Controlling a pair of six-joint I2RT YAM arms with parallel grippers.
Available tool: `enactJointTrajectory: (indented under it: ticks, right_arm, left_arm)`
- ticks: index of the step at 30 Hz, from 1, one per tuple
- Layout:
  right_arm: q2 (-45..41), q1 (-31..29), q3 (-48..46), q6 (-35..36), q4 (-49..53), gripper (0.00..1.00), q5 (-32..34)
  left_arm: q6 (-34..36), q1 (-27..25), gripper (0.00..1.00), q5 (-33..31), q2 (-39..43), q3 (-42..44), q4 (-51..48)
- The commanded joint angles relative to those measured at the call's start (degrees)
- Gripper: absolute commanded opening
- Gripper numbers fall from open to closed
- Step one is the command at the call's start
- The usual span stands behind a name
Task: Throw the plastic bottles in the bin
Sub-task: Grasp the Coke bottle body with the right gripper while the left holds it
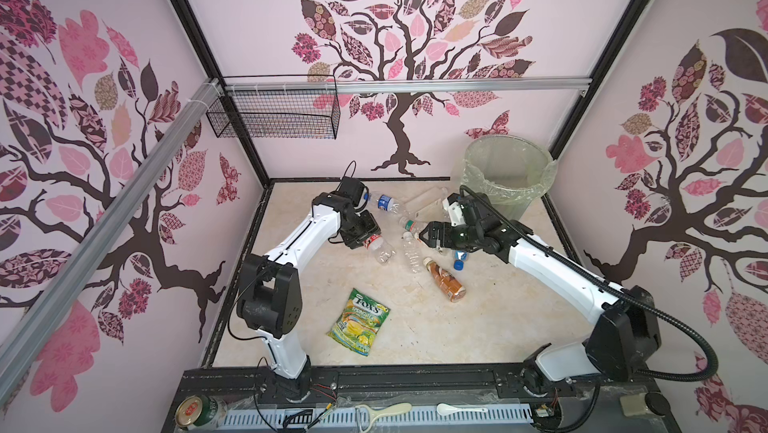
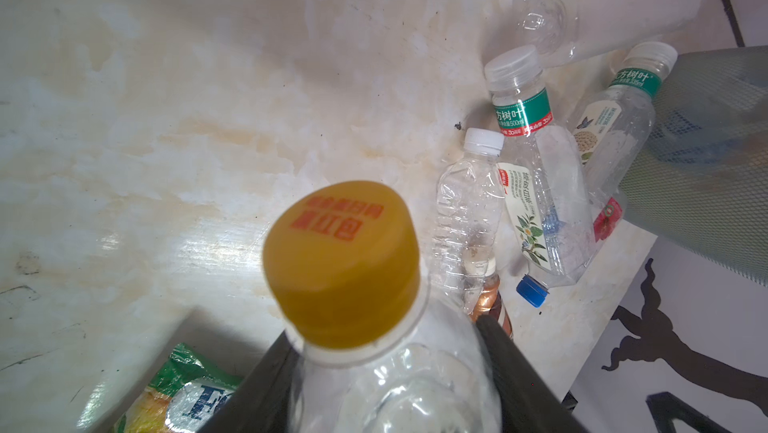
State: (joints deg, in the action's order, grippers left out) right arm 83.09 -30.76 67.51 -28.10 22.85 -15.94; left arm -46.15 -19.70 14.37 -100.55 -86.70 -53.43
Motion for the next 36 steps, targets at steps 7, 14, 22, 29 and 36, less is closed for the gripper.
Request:
enactJointTrajectory:
  ticks: [7,14,22,29,36]
  right_arm:
    - [2.4,-4.9,-0.9,-0.1,-12.4,1.0,-9.1]
    - [5.0,-6.8,-0.2,0.1,-16.6,0.99,-12.8]
    - [7.4,-7.7,0.1,-0.1,-20.0,0.97,-14.0]
    - [9.1,-9.9,2.1,0.0,-20.4,0.94,-14.9]
    - [10.5,-12.1,2.5,-0.7,-20.4,0.9,-14.6]
  left_arm:
    - [-0.1,0.2,0.58,0.5,4.9,4.8,-1.0]
    - [-1.1,-0.5,0.58,-0.2,6.0,3.1,-3.8]
    - [-3.1,-2.1,0.58,0.8,6.8,-0.6,-5.4]
    - [-3.7,-2.5,0.58,1.2,7.6,-1.8,-5.7]
    - [-4.7,-2.6,0.59,2.5,7.8,-3.0,-5.5]
